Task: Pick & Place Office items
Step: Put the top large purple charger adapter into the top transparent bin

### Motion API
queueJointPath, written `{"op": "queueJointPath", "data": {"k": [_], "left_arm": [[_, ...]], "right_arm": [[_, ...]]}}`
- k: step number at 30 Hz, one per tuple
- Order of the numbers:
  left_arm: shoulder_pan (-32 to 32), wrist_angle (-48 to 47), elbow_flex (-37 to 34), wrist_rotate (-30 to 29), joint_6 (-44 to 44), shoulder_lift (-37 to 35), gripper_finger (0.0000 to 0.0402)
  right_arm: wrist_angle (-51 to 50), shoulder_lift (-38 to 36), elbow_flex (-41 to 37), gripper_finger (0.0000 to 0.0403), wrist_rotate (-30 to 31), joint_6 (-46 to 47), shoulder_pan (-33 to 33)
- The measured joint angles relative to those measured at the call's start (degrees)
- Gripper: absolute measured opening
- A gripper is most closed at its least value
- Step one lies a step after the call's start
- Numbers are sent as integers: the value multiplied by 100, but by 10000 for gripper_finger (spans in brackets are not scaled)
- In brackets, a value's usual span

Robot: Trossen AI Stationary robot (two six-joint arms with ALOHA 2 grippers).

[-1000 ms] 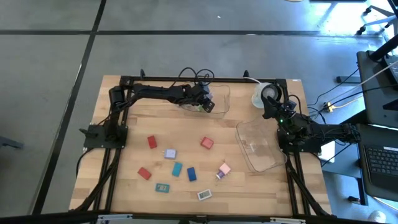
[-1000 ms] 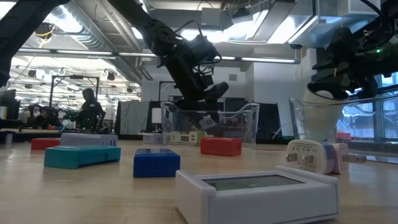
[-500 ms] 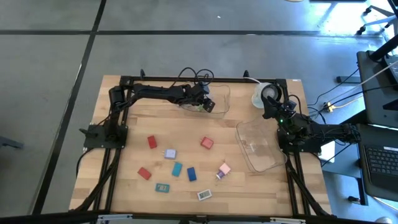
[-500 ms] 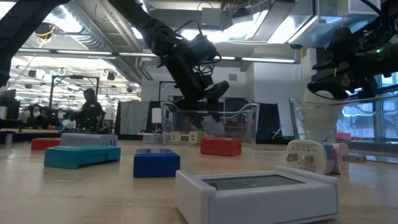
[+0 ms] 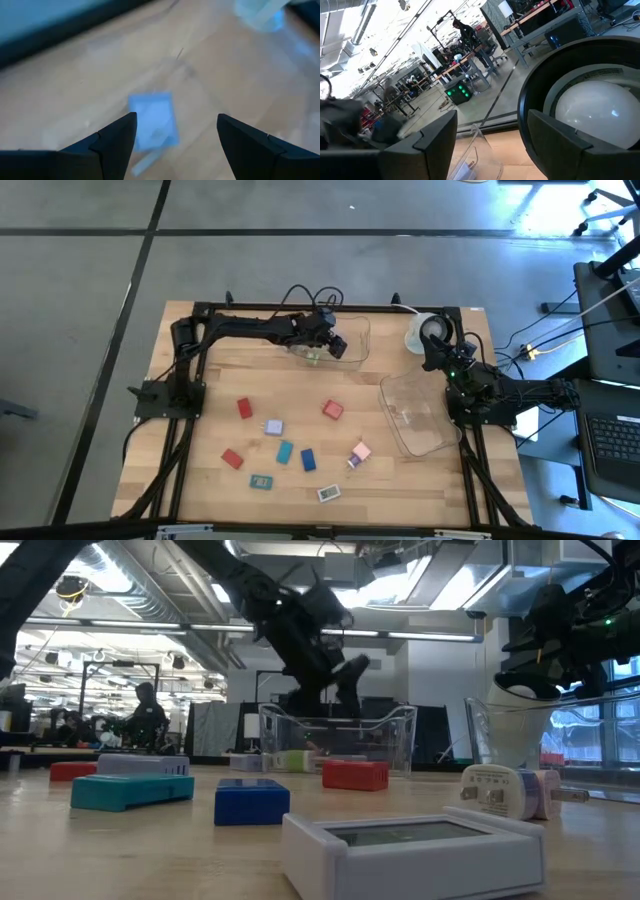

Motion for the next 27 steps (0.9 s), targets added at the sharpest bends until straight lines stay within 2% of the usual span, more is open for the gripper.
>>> {"op": "queueJointPath", "data": {"k": [4, 9, 12, 19, 24, 27], "left_arm": [[2, 238, 0, 2, 720, -395, 273], [2, 49, 0, -83, 1795, -1065, 272], [2, -388, 0, -103, 2500, -1532, 271], [2, -2177, 0, -200, 3885, -2542, 270], [61, -3468, -175, -584, 4233, -2791, 271], [151, -3874, -444, -675, 4200, -2784, 271]], "right_arm": [[-2, 0, -1, 246, 0, 0, 0], [-1, 0, -1, 246, -1, 1, 0], [-2, 0, -1, 246, 0, 1, 2], [-1, 0, 1, 246, -2, 1, 0], [-3, 0, -1, 246, -2, 0, 0], [-2, 0, -1, 246, -2, -1, 1]]}}
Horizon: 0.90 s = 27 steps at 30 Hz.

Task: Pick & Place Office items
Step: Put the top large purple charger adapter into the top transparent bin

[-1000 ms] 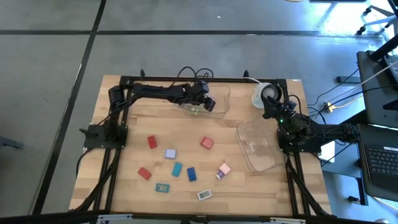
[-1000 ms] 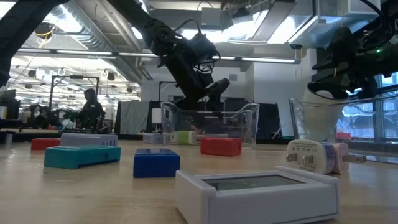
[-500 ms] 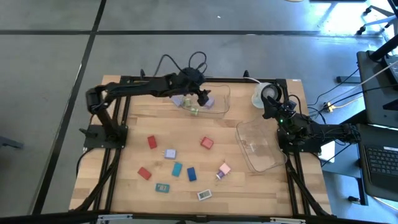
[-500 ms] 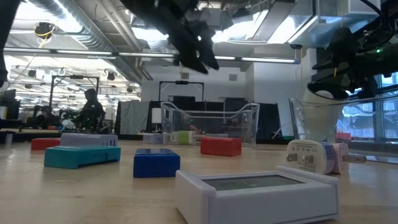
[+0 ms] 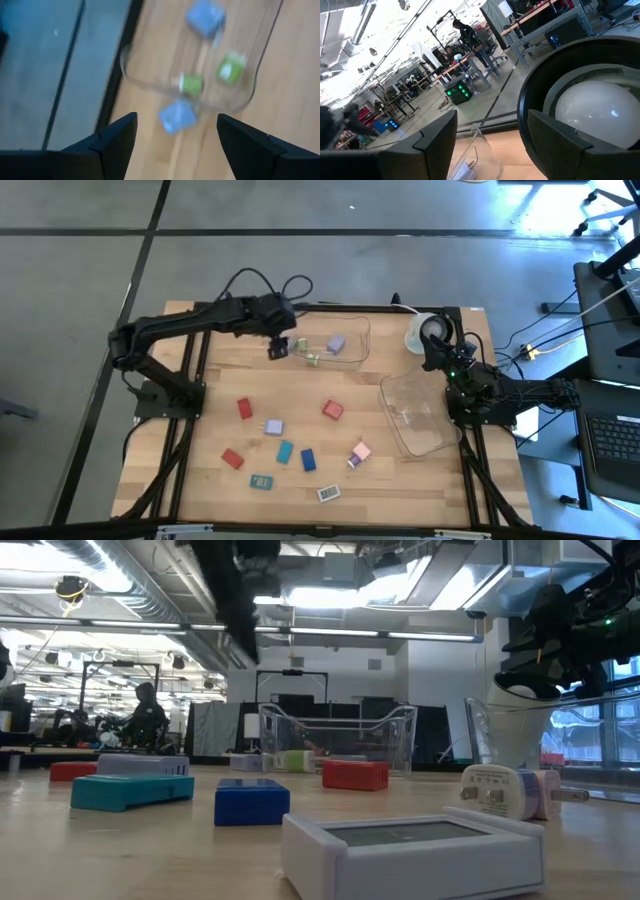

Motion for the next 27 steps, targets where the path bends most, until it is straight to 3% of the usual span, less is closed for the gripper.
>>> {"op": "queueJointPath", "data": {"k": [3, 13, 22, 27], "left_arm": [[106, 208, -520, 5, 0, 13, 271], [304, 2936, -2068, 188, 465, 15, 270], [306, 4095, -2259, 162, 597, 57, 267], [306, 4033, -2257, 139, 1048, 31, 267]], "right_arm": [[0, 0, 0, 246, 1, 1, 1], [2, 0, 0, 246, 0, 1, 0], [1, 0, 0, 246, 0, 0, -1], [2, 0, 0, 246, 0, 0, 0]]}}
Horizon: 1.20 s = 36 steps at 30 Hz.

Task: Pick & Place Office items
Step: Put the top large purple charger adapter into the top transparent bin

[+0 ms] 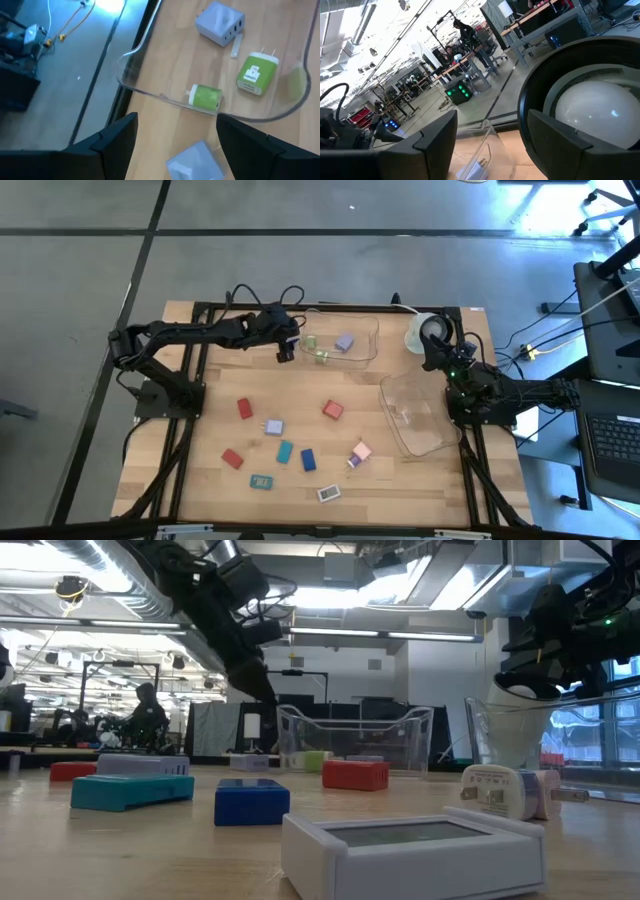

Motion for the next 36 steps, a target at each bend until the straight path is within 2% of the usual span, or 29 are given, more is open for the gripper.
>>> {"op": "queueJointPath", "data": {"k": [5, 9, 13, 20, 27, 36], "left_arm": [[0, -359, 0, 44, 758, -7, 267], [89, -988, -2, 716, 1723, -7, 267], [309, -1188, -2, 1290, 2540, -1, 267], [823, -1172, -2, 2280, 2349, 428, 267], [1058, -756, -2, 2363, 2536, 921, 267], [1174, -660, -2, 2575, 2921, 1020, 267]], "right_arm": [[-1, 0, 0, 247, 0, 1, 0], [0, 0, 2, 247, 0, 2, 0], [-1, 0, 0, 247, 0, 0, 0], [-2, 0, 0, 247, 0, 2, 0], [-2, 0, 0, 247, 0, 0, 0], [-2, 0, 0, 247, 0, 0, 2]]}}
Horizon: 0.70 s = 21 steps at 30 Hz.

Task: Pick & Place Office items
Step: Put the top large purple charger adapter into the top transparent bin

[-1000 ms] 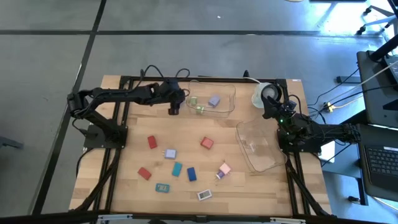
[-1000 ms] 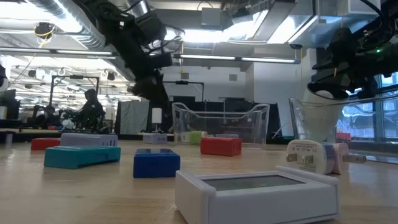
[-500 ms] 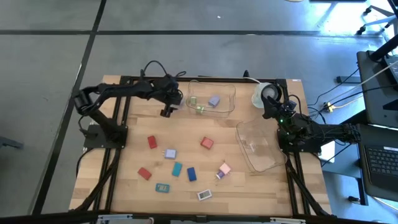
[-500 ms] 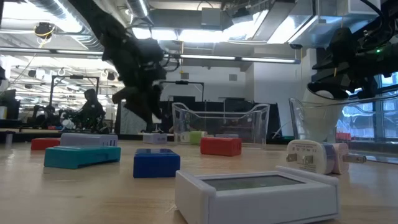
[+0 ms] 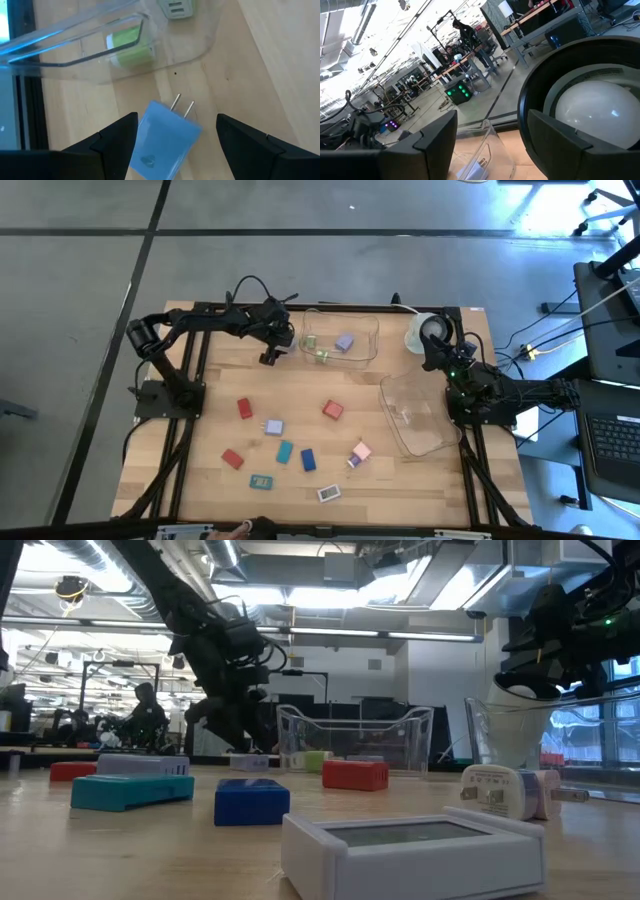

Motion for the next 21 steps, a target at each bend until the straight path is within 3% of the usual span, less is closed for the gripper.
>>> {"op": "queueJointPath", "data": {"k": [5, 12, 21], "left_arm": [[-21, 48, 0, -2, 118, 0, 267], [-109, 91, 0, -19, -610, 0, 267], [-242, -42, 0, -332, 1, 0, 268]], "right_arm": [[0, 0, 0, 246, 0, 0, -2], [1, 0, 0, 246, 0, 1, -1], [0, 0, 0, 246, 0, 2, -2]]}}
